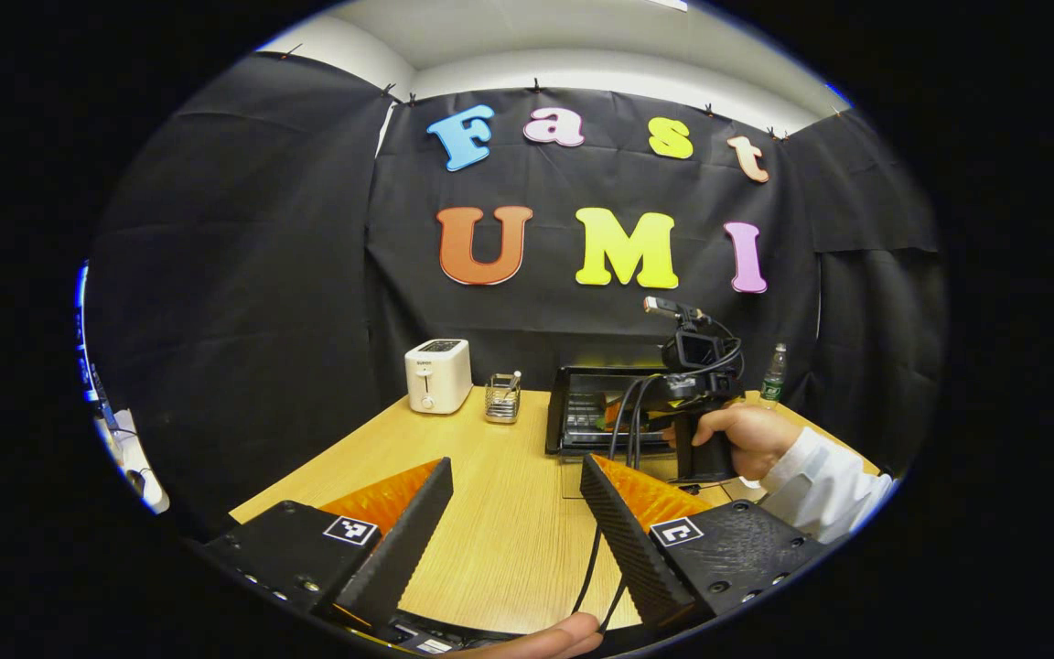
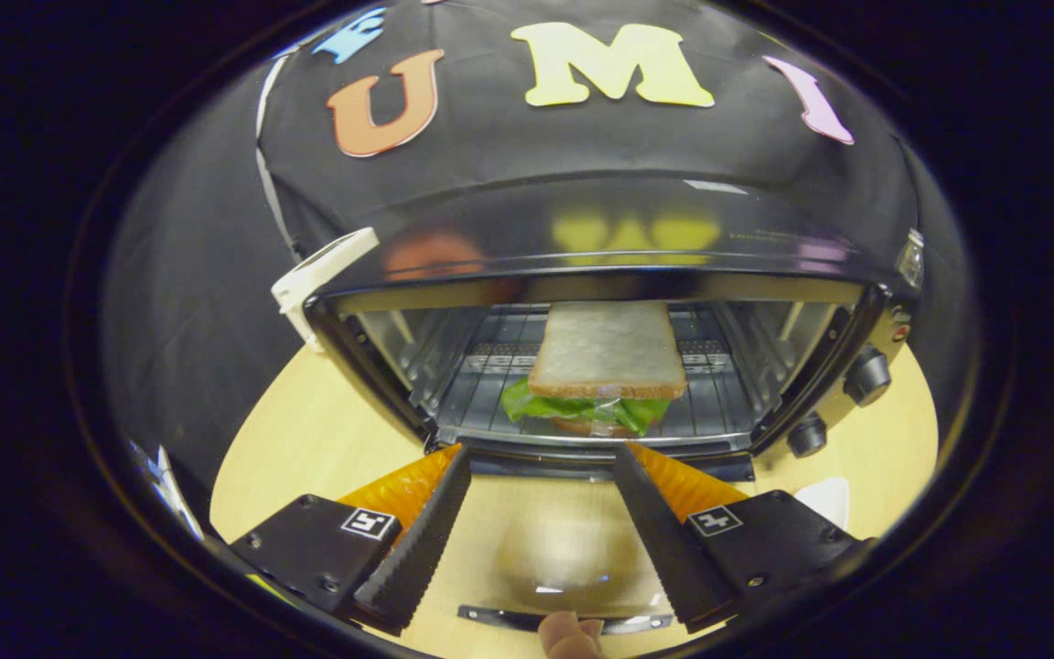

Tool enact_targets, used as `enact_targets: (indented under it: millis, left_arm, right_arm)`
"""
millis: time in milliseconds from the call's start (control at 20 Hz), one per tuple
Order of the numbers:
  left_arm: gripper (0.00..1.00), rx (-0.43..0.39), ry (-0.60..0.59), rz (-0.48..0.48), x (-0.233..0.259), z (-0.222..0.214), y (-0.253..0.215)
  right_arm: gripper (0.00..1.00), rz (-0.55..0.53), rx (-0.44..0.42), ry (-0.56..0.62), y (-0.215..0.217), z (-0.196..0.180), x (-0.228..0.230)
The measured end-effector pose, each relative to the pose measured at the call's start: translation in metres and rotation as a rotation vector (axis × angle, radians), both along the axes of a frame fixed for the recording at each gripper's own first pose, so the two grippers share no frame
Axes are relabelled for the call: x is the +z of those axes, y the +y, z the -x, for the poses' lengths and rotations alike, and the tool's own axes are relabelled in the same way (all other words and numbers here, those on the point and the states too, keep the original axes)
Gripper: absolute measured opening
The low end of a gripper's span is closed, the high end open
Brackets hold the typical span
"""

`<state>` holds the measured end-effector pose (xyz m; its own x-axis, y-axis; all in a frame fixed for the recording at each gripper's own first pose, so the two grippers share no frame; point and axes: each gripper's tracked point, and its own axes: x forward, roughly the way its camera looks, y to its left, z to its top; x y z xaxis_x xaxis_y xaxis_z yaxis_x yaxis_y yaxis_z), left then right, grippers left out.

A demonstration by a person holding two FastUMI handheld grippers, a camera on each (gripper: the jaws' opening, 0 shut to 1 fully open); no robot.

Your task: Open the electric oven with the left hand, put the food in, and close the electric oven.

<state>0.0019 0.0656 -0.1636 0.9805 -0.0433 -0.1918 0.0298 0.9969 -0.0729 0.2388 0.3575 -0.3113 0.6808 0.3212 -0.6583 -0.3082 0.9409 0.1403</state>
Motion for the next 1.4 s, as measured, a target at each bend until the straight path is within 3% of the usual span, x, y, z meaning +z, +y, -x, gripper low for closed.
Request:
enact_targets:
  millis: [350,650,700,750,800,850,900,950,1100,1400]
  left_arm:
    - [0.93,-0.010,0.031,0.007,-0.008,-0.015,-0.014]
    - [0.93,-0.060,0.082,0.036,-0.032,-0.038,-0.049]
    - [0.93,-0.075,0.101,0.038,-0.037,-0.043,-0.057]
    - [0.93,-0.088,0.119,0.037,-0.044,-0.049,-0.066]
    - [0.93,-0.105,0.137,0.032,-0.051,-0.053,-0.076]
    - [0.93,-0.119,0.157,0.026,-0.061,-0.057,-0.087]
    - [0.93,-0.140,0.183,0.023,-0.070,-0.061,-0.099]
    - [0.93,-0.169,0.212,0.025,-0.081,-0.063,-0.114]
    - [0.93,-0.230,0.284,0.019,-0.108,-0.068,-0.148]
    - [0.93,-0.265,0.397,-0.017,-0.141,-0.085,-0.186]
  right_arm:
    - [1.00,-0.042,0.028,-0.245,-0.052,0.061,0.095]
    - [1.00,-0.119,-0.060,-0.446,-0.131,0.108,0.173]
    - [0.89,-0.135,-0.080,-0.479,-0.145,0.116,0.189]
    - [0.89,-0.151,-0.103,-0.514,-0.161,0.123,0.203]
    - [1.00,-0.171,-0.124,-0.554,-0.178,0.133,0.217]
    - [0.89,-0.187,-0.142,-0.584,-0.192,0.141,0.227]
    - [0.88,-0.189,-0.159,-0.602,-0.208,0.148,0.230]
    - [0.99,-0.179,-0.170,-0.618,-0.224,0.153,0.235]
    - [0.99,-0.146,-0.221,-0.672,-0.271,0.167,0.256]
    - [0.99,-0.079,-0.302,-0.771,-0.340,0.185,0.289]
